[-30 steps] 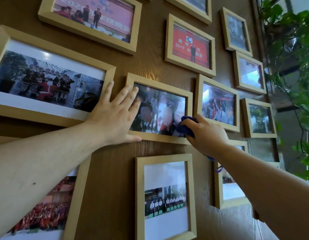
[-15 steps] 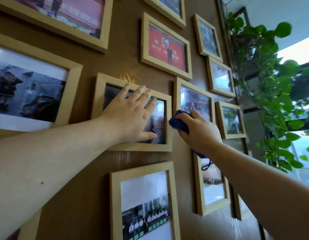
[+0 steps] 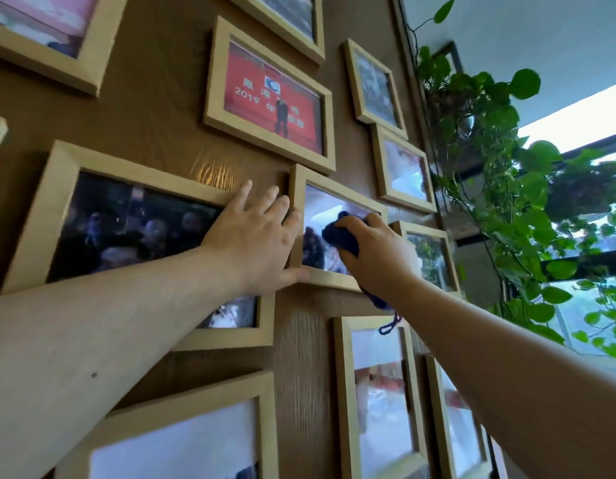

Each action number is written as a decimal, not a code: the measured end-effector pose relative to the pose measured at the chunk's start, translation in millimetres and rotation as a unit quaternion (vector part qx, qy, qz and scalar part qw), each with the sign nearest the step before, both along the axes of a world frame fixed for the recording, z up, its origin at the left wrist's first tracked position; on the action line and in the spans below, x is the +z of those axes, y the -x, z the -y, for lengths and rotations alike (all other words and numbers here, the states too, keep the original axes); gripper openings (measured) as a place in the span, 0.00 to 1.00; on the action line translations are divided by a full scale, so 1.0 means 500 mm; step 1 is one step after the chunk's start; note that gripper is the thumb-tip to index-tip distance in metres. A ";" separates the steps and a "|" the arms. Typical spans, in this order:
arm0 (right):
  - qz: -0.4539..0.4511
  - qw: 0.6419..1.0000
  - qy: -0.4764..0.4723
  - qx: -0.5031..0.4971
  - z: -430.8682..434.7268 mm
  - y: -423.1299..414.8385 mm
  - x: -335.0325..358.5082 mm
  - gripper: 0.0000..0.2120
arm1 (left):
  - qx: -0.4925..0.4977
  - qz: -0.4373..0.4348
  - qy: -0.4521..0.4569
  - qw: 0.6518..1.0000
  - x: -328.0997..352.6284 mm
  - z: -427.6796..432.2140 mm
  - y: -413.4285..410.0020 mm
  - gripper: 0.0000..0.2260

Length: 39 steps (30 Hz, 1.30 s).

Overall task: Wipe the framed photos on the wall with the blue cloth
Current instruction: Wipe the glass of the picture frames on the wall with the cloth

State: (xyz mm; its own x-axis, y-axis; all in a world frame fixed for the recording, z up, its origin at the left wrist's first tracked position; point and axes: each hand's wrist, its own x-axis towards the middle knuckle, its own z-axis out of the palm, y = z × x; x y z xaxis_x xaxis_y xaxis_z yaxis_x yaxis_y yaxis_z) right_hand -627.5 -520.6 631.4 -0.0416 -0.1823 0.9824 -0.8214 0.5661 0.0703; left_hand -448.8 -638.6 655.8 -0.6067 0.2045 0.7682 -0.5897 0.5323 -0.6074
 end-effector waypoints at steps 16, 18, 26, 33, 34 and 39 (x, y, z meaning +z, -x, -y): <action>-0.082 0.994 0.041 0.065 0.061 0.080 0.111 0.17 | 0.075 -0.047 -0.023 0.996 0.020 0.008 0.083 0.55; -0.036 0.997 0.041 0.050 0.042 0.122 0.102 0.17 | 0.063 -0.049 -0.026 0.996 0.019 0.008 0.089 0.55; 0.149 0.983 0.102 -0.015 0.012 0.197 0.090 0.16 | 0.069 -0.051 -0.016 0.996 0.017 0.016 0.100 0.54; 0.039 0.994 0.049 0.086 0.051 0.106 0.064 0.18 | 0.076 -0.052 -0.025 0.995 0.016 0.009 0.099 0.54; 0.000 0.995 0.027 0.100 0.058 0.087 0.057 0.19 | 0.080 -0.052 -0.022 0.995 0.015 0.008 0.099 0.54; -0.096 0.984 -0.045 0.141 0.065 0.051 0.026 0.20 | 0.085 -0.048 -0.030 0.995 0.014 0.000 0.098 0.54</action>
